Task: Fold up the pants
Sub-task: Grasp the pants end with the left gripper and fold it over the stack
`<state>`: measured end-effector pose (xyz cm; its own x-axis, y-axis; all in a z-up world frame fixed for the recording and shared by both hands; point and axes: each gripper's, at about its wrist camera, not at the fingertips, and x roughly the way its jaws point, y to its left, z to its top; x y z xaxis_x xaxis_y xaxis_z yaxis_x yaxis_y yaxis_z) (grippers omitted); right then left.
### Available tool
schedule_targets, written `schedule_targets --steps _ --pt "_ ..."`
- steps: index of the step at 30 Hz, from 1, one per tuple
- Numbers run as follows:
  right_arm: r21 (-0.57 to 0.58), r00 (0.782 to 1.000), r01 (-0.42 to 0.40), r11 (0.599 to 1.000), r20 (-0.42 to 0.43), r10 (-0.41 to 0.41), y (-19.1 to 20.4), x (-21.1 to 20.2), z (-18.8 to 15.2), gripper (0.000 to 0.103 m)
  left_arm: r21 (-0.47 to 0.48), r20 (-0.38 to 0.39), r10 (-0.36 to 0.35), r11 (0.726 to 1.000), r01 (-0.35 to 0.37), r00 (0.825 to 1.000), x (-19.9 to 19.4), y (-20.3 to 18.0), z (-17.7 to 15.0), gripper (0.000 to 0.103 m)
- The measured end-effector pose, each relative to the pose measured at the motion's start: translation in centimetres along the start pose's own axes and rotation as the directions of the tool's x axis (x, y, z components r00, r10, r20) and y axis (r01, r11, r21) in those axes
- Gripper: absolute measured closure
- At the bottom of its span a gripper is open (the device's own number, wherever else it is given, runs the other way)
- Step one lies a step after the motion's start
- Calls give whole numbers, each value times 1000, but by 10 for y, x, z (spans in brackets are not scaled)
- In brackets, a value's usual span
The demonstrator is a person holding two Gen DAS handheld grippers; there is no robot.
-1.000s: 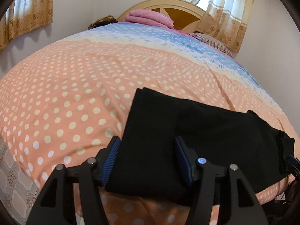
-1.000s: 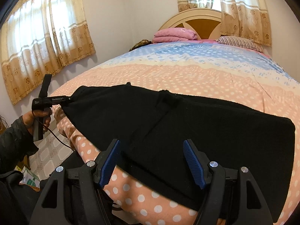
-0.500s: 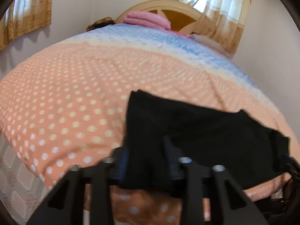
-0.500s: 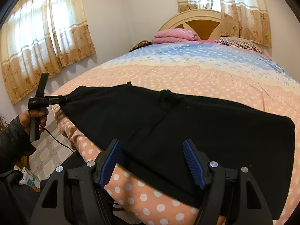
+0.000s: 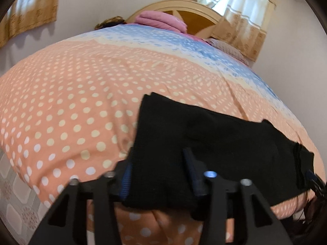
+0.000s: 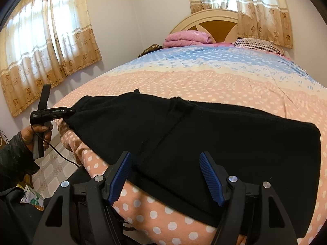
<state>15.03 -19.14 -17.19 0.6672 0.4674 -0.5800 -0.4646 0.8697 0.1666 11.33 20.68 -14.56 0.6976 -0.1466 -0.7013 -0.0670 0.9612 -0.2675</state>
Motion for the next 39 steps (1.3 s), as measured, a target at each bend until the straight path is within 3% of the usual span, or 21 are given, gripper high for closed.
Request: schedule_targets --steps 2,6,13,17,22,31,39 --pt "0 1000 1 1000 6 -1 0 -2 1 33 -8 0 -28 1000 28 1000 -4 -2 3 76" --pt "8 1000 5 1000 21 -5 -2 -6 3 33 -41 29 -80 996 82 996 -17 -2 9 77" --pt "45 998 37 998 40 -39 -11 -16 9 33 -63 115 -208 974 216 971 -43 -18 24 77" --pt "81 997 48 996 48 -52 -21 -22 12 33 -19 161 -272 960 279 949 -57 -39 31 78" --pt "110 996 58 992 65 -66 -29 -32 13 33 55 211 -372 928 369 904 -71 -71 40 78" --pt "199 992 87 976 71 -103 -50 -51 14 33 169 155 -505 860 481 849 -75 -135 52 78" --pt "286 983 155 946 53 -177 -78 -72 4 33 225 77 -574 806 547 815 -65 -189 58 78"
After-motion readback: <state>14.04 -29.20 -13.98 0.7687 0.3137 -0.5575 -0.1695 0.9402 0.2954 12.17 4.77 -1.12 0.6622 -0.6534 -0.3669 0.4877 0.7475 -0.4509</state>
